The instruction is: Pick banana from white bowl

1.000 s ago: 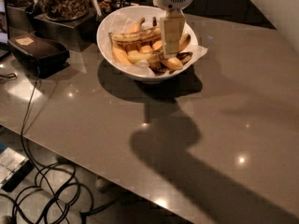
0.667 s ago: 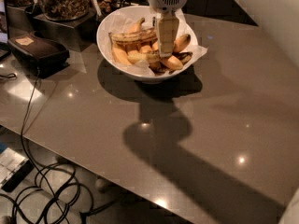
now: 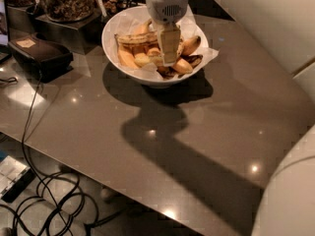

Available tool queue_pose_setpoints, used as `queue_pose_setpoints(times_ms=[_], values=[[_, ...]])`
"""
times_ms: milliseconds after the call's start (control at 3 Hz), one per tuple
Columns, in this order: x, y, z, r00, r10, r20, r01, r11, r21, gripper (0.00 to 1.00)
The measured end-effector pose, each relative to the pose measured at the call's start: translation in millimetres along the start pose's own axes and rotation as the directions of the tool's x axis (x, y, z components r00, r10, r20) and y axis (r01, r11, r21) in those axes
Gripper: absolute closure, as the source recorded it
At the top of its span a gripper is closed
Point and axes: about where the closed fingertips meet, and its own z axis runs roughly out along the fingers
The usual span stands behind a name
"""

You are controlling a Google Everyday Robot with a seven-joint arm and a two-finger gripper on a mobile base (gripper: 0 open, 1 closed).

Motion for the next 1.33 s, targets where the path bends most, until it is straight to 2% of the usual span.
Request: queue_pose_setpoints(times_ms=[333, 667, 1000, 1333], values=[[2.2, -3.0, 7.3, 1.0, -0.002, -0.003, 0.002, 0.9999, -0.016, 0.42], [4.6, -5.1, 12.7, 1.0, -0.004, -0.007, 0.003, 0.9997, -0.026, 0.45], [4.1, -5.9, 16.6, 1.0, -0.005, -0.005, 0.005, 0.9994, -0.033, 0.36], [-2.5, -4.3, 23.4, 1.0, -0.017, 0.001, 0.017, 0.9987, -0.048, 0.35]])
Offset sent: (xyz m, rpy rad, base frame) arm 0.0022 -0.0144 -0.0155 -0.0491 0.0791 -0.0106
